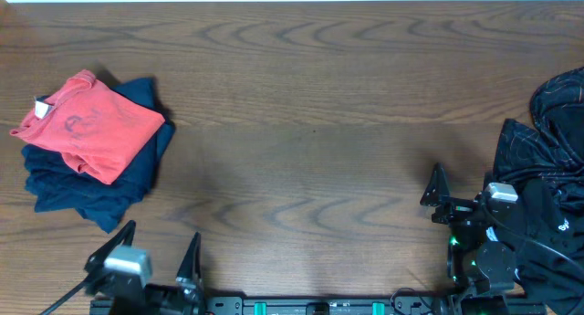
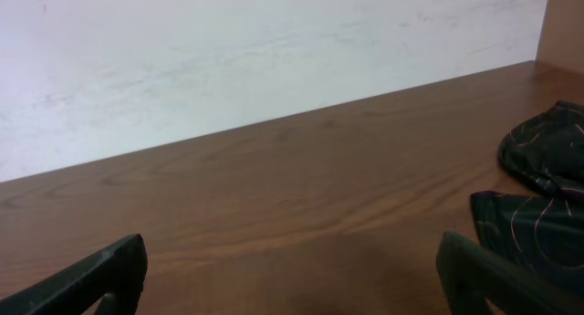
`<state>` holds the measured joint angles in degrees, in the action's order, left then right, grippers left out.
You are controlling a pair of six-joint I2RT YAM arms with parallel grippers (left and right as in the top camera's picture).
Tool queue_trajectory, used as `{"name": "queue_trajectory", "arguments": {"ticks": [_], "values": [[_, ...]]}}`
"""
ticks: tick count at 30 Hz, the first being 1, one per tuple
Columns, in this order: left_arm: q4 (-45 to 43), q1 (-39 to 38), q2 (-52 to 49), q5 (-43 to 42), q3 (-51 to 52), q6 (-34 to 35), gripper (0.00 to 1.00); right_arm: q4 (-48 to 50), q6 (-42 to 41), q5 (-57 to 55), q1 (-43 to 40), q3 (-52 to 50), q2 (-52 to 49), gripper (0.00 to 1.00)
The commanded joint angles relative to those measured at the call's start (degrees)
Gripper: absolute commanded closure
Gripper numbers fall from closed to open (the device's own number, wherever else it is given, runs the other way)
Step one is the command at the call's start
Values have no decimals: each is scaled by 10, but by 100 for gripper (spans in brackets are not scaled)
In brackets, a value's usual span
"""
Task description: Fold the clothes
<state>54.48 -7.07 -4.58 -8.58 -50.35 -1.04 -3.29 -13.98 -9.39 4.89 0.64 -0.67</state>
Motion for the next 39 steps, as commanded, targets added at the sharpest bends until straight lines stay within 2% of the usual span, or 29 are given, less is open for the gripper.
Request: {"name": "queue_trajectory", "arguments": {"ticks": [1, 6, 16, 22, 23, 28, 39], "values": [[-4, 20, 4, 7, 54, -51, 2, 1, 8, 4, -3, -3, 3, 1], [-103, 24, 13, 3, 179, -112, 2, 1, 8, 4, -3, -3, 3, 1], [-433, 24, 45, 6, 388, -114, 2, 1, 8, 4, -3, -3, 3, 1], [-579, 24, 45, 33, 488, -116, 2, 1, 8, 4, -3, -3, 3, 1], [-592, 24, 45, 33, 501, -116, 2, 1, 8, 4, -3, -3, 3, 1], [-508, 17, 45, 33, 501, -116, 2, 1, 8, 4, -3, -3, 3, 1], [-509, 16, 45, 33, 501, -116, 2, 1, 8, 4, -3, -3, 3, 1]]}}
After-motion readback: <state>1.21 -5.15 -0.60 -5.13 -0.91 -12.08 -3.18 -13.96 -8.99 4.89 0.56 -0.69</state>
